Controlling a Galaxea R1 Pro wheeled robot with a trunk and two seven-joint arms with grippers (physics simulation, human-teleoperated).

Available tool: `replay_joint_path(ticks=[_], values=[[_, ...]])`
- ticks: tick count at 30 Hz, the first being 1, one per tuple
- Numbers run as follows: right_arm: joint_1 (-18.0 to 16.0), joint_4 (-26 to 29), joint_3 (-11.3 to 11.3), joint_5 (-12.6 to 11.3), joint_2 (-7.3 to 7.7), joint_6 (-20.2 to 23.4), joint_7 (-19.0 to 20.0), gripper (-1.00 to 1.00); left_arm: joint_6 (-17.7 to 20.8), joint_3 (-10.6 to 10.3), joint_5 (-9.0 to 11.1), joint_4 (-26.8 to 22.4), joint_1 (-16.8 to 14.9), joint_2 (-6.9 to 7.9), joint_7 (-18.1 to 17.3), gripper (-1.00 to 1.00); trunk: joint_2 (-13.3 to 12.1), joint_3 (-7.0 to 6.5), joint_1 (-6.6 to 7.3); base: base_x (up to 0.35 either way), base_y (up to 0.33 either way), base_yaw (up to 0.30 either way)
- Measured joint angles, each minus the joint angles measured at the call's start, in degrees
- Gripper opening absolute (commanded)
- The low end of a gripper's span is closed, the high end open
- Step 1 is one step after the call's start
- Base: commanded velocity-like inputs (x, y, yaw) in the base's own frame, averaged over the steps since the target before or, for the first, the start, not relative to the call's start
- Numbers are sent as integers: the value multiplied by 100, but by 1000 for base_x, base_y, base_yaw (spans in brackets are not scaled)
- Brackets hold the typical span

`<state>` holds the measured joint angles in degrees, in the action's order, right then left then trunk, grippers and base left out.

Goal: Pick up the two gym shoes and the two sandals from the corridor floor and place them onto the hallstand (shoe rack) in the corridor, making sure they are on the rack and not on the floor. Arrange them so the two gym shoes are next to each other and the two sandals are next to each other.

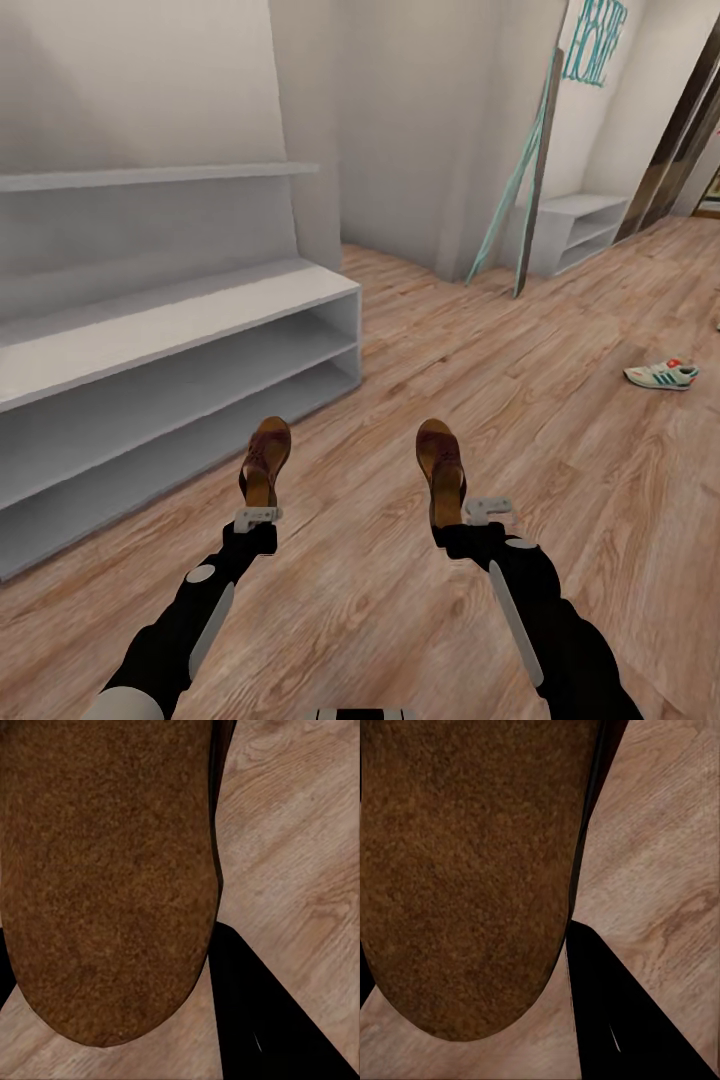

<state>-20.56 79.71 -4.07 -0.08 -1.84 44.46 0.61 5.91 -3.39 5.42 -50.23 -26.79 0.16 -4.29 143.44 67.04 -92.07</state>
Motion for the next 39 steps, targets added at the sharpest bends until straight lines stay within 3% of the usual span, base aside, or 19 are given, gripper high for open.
replay_joint_path(ticks=[10, 39], values=[[0, -1, 1, 3, 2, -3, 0, -100, 2, 1, 0, -2, 2, 0, 0, -100, 0, -33, 0, 281, -144, 284], [-2, 1, 1, 3, 0, -1, 0, -100, -6, 1, 0, -1, 8, 0, 0, -100, 0, -128, -3, 8, -1, 285]])
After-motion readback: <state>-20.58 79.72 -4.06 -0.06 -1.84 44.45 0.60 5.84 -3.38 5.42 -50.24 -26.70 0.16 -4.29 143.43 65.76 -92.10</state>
